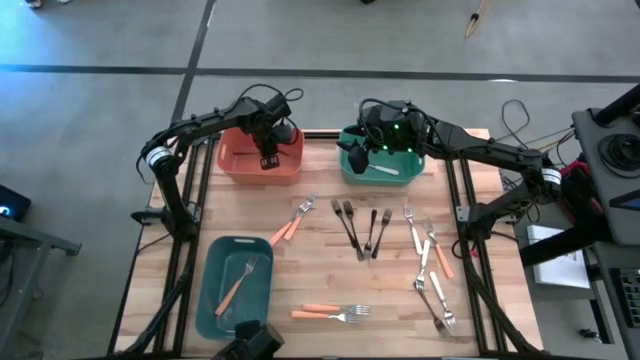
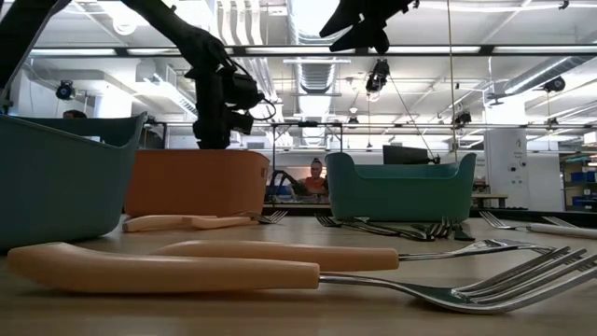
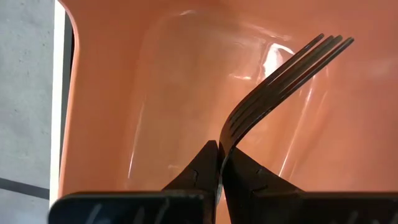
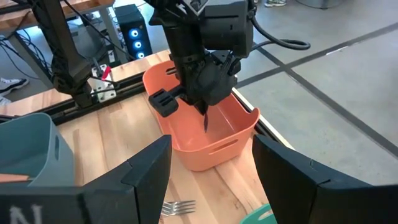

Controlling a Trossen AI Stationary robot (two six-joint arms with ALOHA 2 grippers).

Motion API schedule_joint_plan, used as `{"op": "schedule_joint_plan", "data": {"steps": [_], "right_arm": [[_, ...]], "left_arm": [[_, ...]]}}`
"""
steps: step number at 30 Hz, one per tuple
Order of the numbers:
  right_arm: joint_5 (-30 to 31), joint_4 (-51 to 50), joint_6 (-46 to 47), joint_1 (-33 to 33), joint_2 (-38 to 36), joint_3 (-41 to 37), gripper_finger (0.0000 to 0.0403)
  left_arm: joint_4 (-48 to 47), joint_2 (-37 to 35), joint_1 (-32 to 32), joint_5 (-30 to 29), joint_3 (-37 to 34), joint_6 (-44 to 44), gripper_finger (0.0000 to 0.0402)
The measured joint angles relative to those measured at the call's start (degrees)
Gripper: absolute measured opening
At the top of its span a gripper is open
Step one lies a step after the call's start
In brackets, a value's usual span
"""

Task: Sort silverware by color (type)
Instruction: Put the black fork into the orange bin

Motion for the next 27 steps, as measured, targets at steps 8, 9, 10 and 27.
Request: {"op": "schedule_joint_plan", "data": {"steps": [8,9,10,27], "right_arm": [[0.0,0.0,-0.2,0.0,0.0,0.0,0.0215],[0.0,0.0,-0.2,0.0,0.0,0.0,0.0215],[0.0,0.0,-0.2,0.0,0.0,0.0,0.0215],[0.0,0.0,-0.3,0.0,0.0,0.0,0.0215]], "left_arm": [[-0.1,0.0,0.0,0.0,0.0,-0.2,0.0000],[-0.1,0.0,0.0,0.0,0.0,-0.2,0.0000],[-0.1,0.0,0.0,0.0,0.0,-0.2,0.0000],[0.5,0.0,0.0,0.0,0.0,-0.2,0.0000]]}}
